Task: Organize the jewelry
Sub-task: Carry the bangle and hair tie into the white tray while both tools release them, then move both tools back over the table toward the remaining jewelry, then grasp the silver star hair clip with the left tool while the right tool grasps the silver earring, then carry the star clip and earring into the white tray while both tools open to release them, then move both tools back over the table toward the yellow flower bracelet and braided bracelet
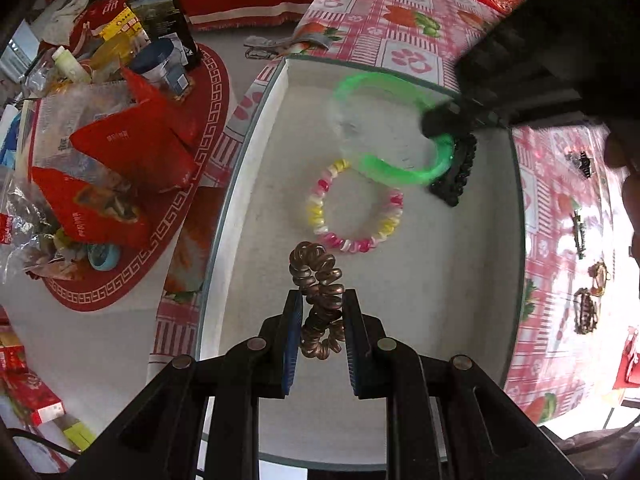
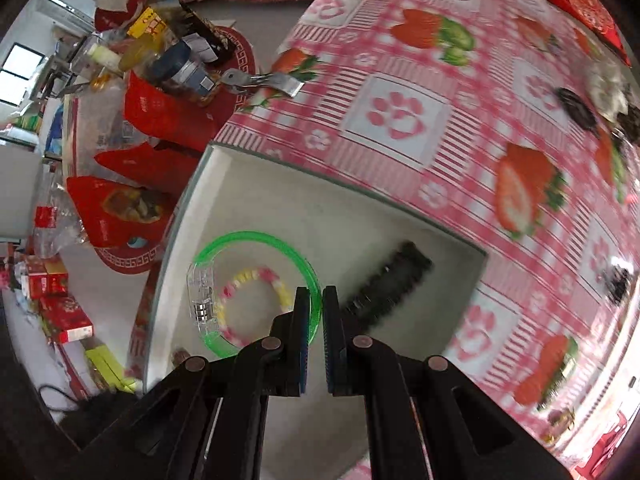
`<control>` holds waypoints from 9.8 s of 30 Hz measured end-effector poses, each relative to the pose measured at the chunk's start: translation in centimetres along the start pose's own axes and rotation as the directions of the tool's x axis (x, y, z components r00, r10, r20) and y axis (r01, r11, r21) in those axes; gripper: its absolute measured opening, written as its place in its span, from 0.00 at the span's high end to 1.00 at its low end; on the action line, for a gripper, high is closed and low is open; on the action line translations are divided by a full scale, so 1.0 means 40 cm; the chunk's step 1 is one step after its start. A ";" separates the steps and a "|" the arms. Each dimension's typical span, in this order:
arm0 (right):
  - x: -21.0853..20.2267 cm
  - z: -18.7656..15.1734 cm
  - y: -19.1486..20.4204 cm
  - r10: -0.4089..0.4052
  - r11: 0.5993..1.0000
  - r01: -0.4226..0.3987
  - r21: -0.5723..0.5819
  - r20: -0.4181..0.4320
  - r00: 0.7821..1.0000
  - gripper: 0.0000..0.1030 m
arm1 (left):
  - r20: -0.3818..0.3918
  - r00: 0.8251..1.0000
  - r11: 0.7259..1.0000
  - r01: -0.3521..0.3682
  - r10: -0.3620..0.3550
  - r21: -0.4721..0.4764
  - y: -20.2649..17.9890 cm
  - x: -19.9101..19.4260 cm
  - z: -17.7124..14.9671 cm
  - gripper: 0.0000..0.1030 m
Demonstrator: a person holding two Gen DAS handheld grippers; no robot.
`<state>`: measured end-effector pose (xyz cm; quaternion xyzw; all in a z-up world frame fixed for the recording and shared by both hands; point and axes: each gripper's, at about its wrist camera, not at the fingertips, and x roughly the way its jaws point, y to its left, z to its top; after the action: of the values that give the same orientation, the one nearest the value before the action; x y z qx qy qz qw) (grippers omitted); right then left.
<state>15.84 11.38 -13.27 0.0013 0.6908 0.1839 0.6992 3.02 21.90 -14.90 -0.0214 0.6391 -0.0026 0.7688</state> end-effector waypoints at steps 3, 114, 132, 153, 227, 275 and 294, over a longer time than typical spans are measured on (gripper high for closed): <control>0.033 0.028 0.012 0.006 1.000 -0.006 0.009 -0.015 1.000 0.93 | 0.000 1.000 1.000 -0.008 0.008 -0.004 0.004 0.011 -0.004 0.74; -0.124 -0.137 -0.887 -0.210 0.940 0.172 0.295 0.101 0.973 0.44 | -0.140 0.989 0.981 -0.013 0.041 0.195 -0.808 0.160 0.119 0.32; -0.109 -0.110 -0.840 -0.260 0.949 0.233 0.212 0.106 0.960 0.89 | -0.150 0.989 0.984 0.046 -0.020 0.171 -0.845 0.139 0.129 0.78; -0.238 -0.312 -0.888 -0.075 0.899 0.002 0.438 0.150 0.986 0.89 | -0.050 0.994 0.963 0.110 -0.100 0.246 -0.659 -0.041 0.131 0.78; 0.120 0.067 0.092 0.077 0.991 -0.078 -0.109 -0.017 0.997 0.78 | -0.051 0.994 0.989 -0.106 0.101 -0.105 0.026 0.032 -0.114 0.78; -0.168 -0.333 -0.307 0.075 0.969 -0.093 0.228 0.086 0.993 0.21 | 0.077 0.984 0.967 -0.170 0.158 0.190 -0.202 -0.144 -0.013 0.00; -0.250 -0.462 -0.733 -0.073 0.865 0.012 0.502 0.102 0.992 0.21 | 0.003 1.000 0.927 -0.013 0.013 0.375 -0.551 -0.108 0.024 0.00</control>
<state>5.69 -23.23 -11.96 0.1782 0.6725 -0.0172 0.7181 3.71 0.06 -9.67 0.1302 0.6266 -0.1195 0.7590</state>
